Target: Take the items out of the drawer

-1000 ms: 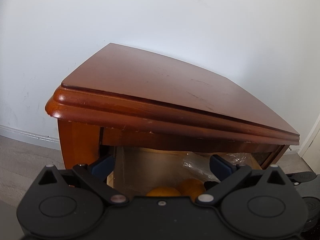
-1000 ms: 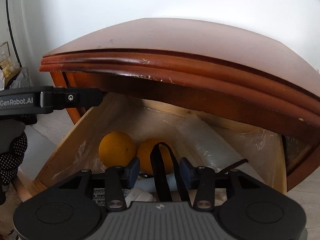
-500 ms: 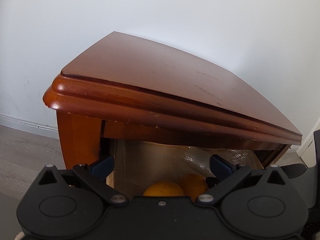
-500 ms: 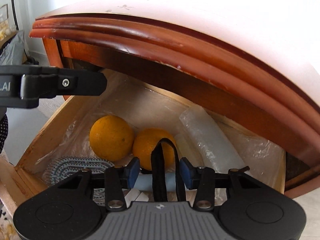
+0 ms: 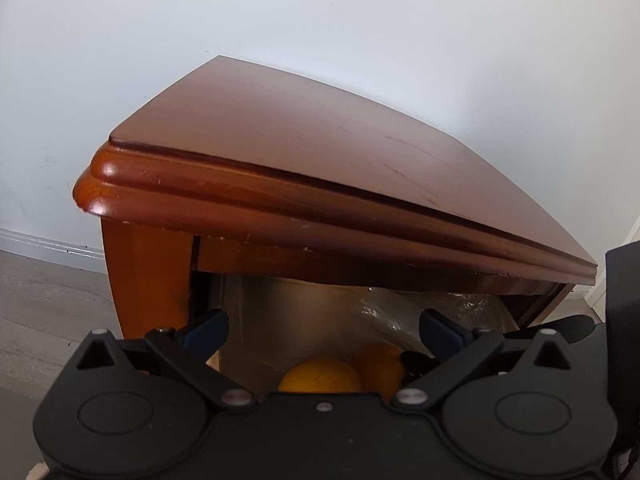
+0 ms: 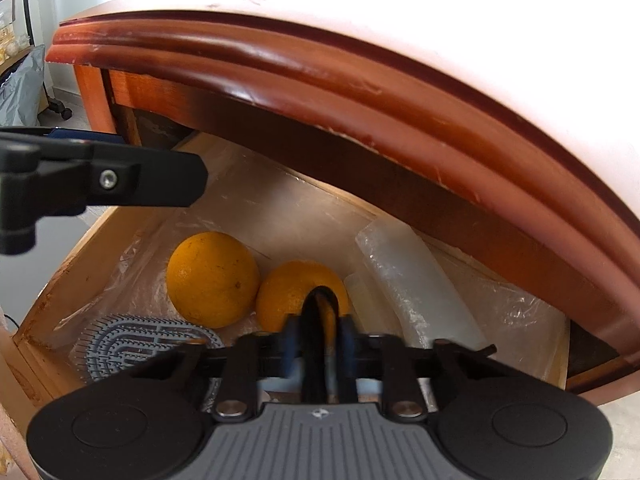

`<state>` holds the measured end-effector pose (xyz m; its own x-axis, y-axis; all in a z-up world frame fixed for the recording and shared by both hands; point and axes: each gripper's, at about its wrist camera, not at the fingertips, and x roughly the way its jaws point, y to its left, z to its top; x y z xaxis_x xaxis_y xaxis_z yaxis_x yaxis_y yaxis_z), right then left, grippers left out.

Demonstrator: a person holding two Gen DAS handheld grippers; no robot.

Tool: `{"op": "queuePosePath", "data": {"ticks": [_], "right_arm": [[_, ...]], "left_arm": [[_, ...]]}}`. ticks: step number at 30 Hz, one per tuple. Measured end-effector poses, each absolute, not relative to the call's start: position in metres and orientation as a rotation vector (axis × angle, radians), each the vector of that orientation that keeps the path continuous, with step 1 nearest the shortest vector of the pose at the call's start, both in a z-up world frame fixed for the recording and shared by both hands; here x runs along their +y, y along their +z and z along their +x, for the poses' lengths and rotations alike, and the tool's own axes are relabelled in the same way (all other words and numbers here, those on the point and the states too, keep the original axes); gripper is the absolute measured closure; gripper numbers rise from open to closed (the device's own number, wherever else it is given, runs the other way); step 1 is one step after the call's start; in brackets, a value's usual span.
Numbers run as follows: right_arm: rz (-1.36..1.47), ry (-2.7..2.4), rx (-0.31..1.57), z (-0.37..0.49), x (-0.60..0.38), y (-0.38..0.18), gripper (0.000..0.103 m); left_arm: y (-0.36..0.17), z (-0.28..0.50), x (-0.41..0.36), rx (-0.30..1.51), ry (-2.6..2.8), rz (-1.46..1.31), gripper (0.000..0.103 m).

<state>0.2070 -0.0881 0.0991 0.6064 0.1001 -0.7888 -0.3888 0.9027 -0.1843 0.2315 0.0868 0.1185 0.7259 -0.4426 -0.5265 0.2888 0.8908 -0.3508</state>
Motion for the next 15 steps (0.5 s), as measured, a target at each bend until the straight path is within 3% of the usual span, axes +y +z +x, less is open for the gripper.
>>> {"op": "queuePosePath", "data": {"ticks": [4, 15], "right_arm": [[-0.323, 0.289, 0.849, 0.204, -0.093, 0.104, 0.094], [-0.192, 0.305, 0.725, 0.186, -0.114, 0.121, 0.094]], "left_arm": [[0.119, 0.232, 0.087, 0.637, -0.405, -0.247, 0.0], [0.128, 0.222, 0.098, 0.608, -0.391, -0.206, 0.0]]}}
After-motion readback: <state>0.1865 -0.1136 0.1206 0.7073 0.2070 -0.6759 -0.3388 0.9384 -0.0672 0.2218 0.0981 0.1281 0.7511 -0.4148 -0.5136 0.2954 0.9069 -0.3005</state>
